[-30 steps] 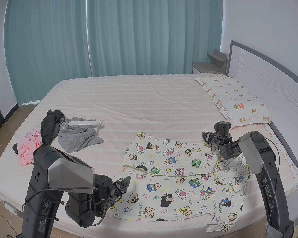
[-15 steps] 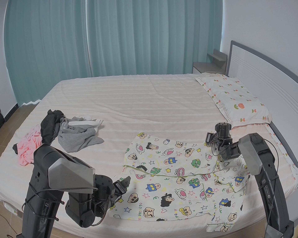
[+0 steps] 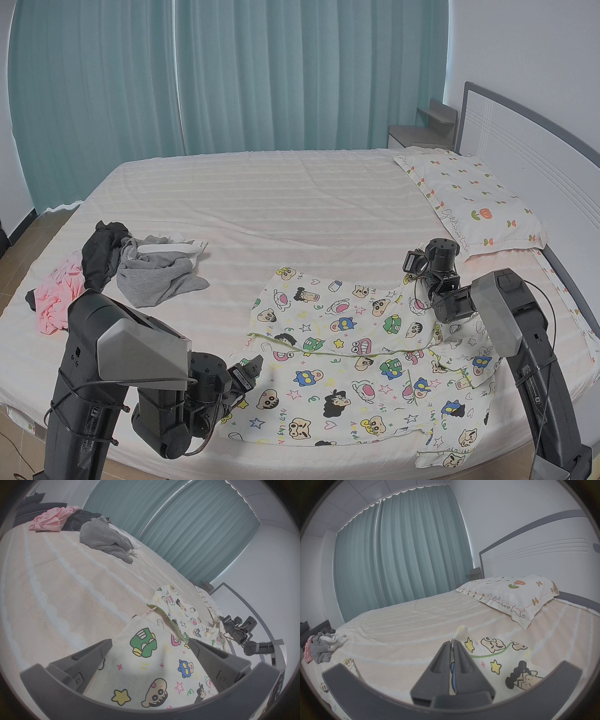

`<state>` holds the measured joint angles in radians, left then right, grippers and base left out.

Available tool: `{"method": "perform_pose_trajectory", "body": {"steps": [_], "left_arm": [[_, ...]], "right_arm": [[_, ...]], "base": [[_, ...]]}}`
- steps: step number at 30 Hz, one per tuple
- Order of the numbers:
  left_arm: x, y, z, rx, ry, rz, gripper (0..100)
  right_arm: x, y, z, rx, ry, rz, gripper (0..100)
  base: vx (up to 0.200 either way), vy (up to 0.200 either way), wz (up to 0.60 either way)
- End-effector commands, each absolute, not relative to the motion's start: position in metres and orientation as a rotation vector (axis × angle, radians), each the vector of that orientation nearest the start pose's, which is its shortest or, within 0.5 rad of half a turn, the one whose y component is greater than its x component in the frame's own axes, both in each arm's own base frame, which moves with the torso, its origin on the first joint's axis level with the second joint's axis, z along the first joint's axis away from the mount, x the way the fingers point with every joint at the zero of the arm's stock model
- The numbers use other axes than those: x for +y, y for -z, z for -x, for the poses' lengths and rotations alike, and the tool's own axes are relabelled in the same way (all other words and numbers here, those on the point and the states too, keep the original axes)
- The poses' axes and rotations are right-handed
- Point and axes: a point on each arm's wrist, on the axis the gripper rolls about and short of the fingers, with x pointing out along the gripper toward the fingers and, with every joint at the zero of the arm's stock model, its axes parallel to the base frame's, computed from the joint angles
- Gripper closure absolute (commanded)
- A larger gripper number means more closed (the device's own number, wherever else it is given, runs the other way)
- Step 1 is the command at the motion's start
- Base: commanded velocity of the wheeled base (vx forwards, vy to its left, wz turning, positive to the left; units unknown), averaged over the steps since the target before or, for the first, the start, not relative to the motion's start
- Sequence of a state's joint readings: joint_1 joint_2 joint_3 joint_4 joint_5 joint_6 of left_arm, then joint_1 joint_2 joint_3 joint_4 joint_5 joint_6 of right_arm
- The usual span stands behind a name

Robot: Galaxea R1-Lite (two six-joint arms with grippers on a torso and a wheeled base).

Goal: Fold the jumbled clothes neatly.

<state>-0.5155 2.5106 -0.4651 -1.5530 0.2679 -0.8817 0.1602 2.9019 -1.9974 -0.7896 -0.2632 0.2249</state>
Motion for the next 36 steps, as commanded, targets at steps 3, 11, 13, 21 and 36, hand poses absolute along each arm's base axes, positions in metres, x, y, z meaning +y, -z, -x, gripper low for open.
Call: {"method": "perform_pose_trajectory", "body": {"steps": [3,11,13,21,36], "left_arm": [[-0.153,0.060,-0.282,0.511,0.032,0.681,0],[-0.153,0.061,-0.282,0.514,0.031,0.678,0],[-0.153,0.061,-0.282,0.512,0.031,0.679,0],[-0.153,0.061,-0.282,0.512,0.030,0.679,0],[-0.153,0.061,-0.282,0.513,0.029,0.678,0]], "right_arm": [[0.087,0.040,-0.553,0.101,0.109,-0.201,100],[0.087,0.041,-0.553,0.095,0.100,-0.203,0],[0.086,0.031,-0.554,0.077,0.100,-0.210,0],[0.067,-0.023,-0.544,0.045,0.098,-0.355,0],[-0.002,0.017,-0.547,0.267,0.124,-0.371,0]], "base": [[0.000,0.000,0.00],[0.000,0.000,0.00],[0.000,0.000,0.00],[0.000,0.000,0.00],[0.000,0.000,0.00]]}}
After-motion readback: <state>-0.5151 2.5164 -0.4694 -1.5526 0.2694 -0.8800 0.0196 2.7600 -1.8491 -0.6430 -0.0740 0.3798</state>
